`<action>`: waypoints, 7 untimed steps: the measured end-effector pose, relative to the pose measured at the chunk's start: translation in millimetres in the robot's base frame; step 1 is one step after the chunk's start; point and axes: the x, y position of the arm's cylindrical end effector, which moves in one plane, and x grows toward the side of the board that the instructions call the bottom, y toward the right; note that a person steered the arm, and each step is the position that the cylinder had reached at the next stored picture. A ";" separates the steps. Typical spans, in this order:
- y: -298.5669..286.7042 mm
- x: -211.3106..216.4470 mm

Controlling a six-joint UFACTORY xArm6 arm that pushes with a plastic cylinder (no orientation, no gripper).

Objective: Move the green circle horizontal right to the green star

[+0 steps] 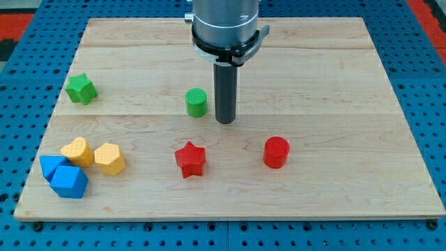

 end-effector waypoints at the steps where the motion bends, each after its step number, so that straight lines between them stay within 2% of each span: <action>1: -42.8 -23.4; 2: -89.7 -41.1; 3: -75.7 -41.7; 4: -28.6 -68.1; 5: -62.6 -108.6; 6: -126.1 -132.3; 7: -121.1 -106.8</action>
